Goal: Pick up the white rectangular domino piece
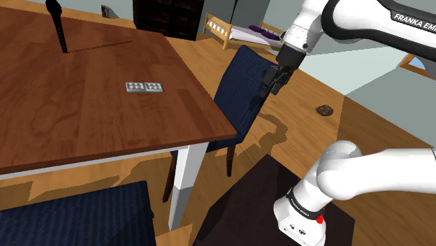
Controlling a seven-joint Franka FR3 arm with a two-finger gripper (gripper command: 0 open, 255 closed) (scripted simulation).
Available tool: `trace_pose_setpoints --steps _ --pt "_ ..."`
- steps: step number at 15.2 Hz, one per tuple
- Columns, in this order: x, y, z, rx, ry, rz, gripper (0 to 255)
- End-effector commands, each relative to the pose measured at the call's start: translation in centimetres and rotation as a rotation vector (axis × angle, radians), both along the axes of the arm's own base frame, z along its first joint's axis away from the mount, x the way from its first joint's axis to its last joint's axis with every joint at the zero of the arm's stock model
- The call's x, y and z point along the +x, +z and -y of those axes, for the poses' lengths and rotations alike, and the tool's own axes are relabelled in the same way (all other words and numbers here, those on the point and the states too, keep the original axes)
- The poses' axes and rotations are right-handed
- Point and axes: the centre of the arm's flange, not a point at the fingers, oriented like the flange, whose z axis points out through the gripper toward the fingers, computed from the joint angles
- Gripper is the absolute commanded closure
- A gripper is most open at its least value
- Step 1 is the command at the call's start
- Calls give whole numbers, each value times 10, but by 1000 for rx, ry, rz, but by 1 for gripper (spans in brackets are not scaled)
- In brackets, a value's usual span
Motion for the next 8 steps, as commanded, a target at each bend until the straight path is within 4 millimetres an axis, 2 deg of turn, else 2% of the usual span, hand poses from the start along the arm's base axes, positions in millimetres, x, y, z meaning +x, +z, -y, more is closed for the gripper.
trace_pose_setpoints --steps 1,8 --pt "0 0 0 0 0 0 0" --pt "90 -2 -33 -23 259 2 0"
